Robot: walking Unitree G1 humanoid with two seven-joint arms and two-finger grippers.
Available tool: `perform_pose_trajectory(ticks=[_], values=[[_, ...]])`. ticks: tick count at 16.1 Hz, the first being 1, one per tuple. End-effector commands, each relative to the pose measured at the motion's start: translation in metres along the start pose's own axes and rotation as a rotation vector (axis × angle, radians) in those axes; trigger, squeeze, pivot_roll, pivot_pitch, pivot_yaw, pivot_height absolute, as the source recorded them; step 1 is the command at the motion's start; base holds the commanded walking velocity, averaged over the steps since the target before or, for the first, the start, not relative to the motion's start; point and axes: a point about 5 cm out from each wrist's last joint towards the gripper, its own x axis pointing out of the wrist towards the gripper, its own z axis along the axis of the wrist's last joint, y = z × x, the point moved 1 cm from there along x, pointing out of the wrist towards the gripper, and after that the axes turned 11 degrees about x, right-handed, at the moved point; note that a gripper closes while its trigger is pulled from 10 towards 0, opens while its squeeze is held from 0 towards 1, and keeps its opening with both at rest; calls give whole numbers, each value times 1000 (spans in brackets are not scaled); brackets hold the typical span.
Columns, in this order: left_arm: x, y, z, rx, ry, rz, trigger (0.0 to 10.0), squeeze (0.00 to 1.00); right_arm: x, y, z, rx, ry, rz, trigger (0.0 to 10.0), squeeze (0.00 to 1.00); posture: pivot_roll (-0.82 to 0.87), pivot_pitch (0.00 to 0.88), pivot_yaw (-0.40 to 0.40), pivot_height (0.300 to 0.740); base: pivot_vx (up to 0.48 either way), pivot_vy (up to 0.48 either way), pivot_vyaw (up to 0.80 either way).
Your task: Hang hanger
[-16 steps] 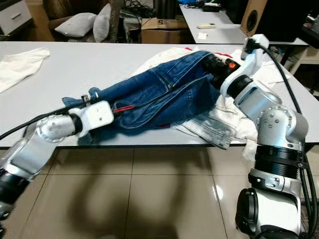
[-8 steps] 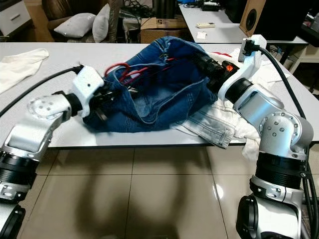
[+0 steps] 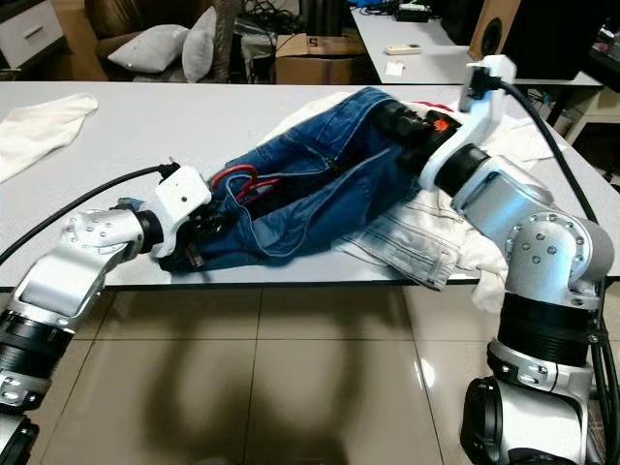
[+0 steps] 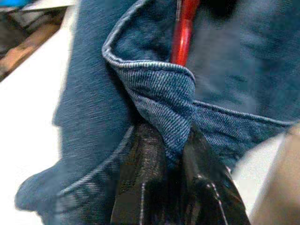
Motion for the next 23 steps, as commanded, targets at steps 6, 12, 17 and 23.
perform_pose_trajectory(ticks=[6,12,17,23], values=[[-35,60,3,-178,-90,195,0,0,-17,6,-3,-29,12,2,0,0,-27,0,39,740,0,0,0],[-57,45,16,-231,-256,-97,0,0,-22,10,-2,-63,22,6,0,0,-30,0,31,740,0,0,0],[-54,40,36,-257,-348,-163,0,0,-14,16,-50,-246,160,-8,0,0,-18,0,25,740,0,0,0],[-46,24,0,96,-22,-190,0,0,-5,52,0,-221,4,215,0,0,-16,0,29,740,0,0,0]])
